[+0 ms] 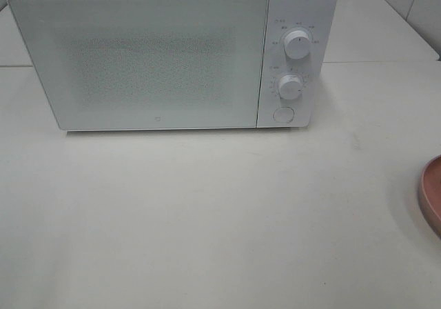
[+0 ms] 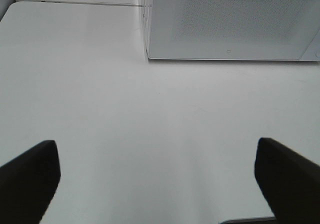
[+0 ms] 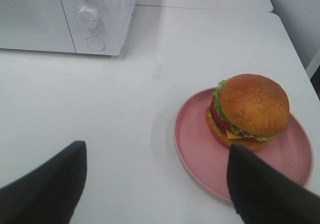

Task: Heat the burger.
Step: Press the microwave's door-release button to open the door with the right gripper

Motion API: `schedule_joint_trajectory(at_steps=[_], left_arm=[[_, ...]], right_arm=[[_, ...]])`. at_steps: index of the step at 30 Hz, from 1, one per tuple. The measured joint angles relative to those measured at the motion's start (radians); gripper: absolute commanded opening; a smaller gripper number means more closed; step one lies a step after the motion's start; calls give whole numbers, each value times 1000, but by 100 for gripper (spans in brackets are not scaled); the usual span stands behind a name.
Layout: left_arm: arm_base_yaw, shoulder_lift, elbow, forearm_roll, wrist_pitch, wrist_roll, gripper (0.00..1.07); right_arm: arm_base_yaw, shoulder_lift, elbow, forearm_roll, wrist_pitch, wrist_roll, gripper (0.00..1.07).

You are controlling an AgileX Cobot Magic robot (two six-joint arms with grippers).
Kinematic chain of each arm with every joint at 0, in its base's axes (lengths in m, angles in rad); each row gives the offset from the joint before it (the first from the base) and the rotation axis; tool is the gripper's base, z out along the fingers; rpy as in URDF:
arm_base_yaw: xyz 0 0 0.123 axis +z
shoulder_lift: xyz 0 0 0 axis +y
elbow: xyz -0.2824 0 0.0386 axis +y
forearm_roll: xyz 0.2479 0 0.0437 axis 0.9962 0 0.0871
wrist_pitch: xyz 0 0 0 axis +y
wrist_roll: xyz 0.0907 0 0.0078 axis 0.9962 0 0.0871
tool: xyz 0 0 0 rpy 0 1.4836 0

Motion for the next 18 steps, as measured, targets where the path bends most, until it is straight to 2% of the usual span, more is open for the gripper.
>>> schedule_joint_trajectory(at_steps=[18], left_arm=[[0,0,0,0,0,0,98]], right_arm=[[0,0,-6,7,0,2,75]])
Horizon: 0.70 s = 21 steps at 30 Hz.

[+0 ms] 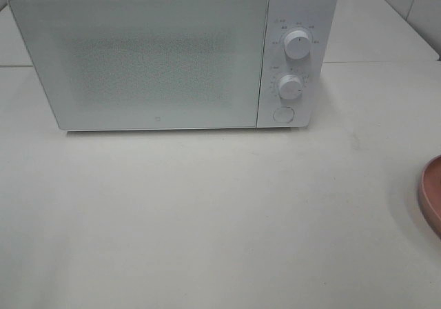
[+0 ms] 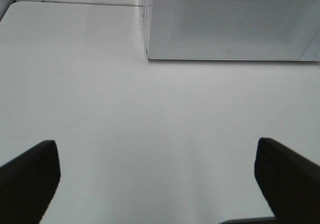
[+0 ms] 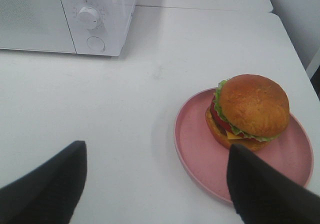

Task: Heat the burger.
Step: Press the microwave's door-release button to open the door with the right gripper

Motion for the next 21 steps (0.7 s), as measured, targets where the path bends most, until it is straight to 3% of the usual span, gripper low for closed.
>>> schedule_joint_trajectory(at_steps=[6,21], left_arm=[[0,0,0,0,0,0,98],[0,0,0,0,0,0,98]], right_arm=[[0,45,-49,0,-47,19,75],[0,245,-51,0,-218,24,75]])
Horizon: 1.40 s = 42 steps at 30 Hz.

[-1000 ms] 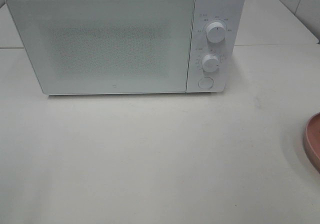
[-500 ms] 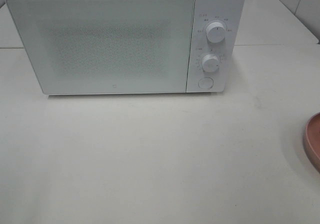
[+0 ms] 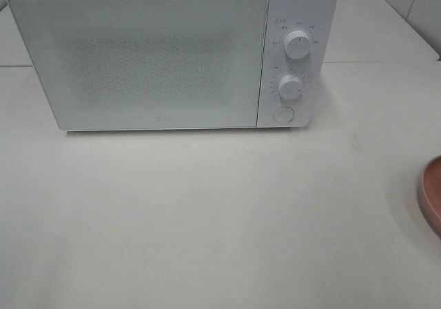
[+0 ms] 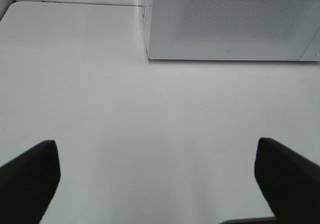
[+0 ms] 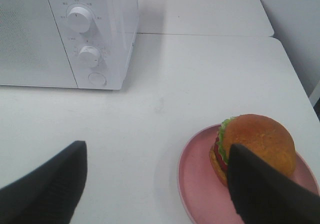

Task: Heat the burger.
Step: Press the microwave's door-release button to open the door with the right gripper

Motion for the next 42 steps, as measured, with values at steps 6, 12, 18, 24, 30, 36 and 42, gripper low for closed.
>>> schedule_joint_trajectory(at_steps=[6,12,18,24,30,36,42], left_arm=[[0,0,0,0,0,0,98],[0,0,0,0,0,0,98],[0,0,0,0,0,0,98],[0,0,0,0,0,0,98],[0,0,0,0,0,0,98],[0,0,0,0,0,0,98],[0,0,0,0,0,0,98]], right_arm=[[0,97,0,0,-84,0,75],[0,183,0,0,-154,0,75],[0,276,0,0,-229,0,75],[0,364,0,0,-286,0,75],[0,447,25,-6,-411,0,75],[0,501,114,-7,-624,0,75],[0,608,178,-7,-854,-1,75]])
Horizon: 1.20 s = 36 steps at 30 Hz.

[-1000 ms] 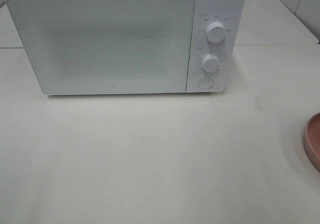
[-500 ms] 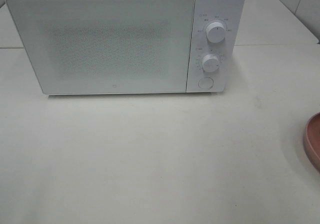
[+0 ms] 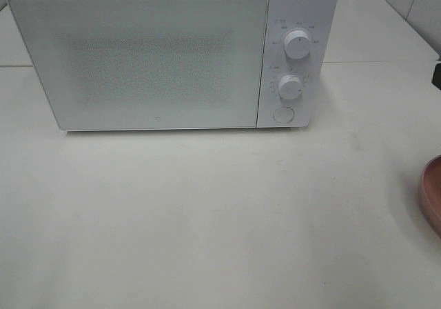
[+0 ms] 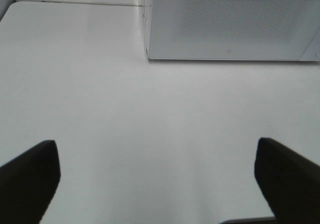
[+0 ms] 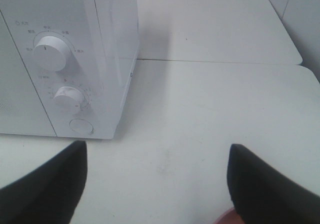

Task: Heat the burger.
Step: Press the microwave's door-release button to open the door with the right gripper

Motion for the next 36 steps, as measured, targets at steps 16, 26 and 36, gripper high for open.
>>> schedule_joint_trajectory(at_steps=[16,26,36], left_arm=[[0,0,0,0,0,0,98],[0,0,0,0,0,0,98],[0,0,0,0,0,0,98]], right_arm=[[0,331,15,33,-472,-143,75],[8,471,84,181,-704,-216,75],[228,584,89,417,-838,-257,75]])
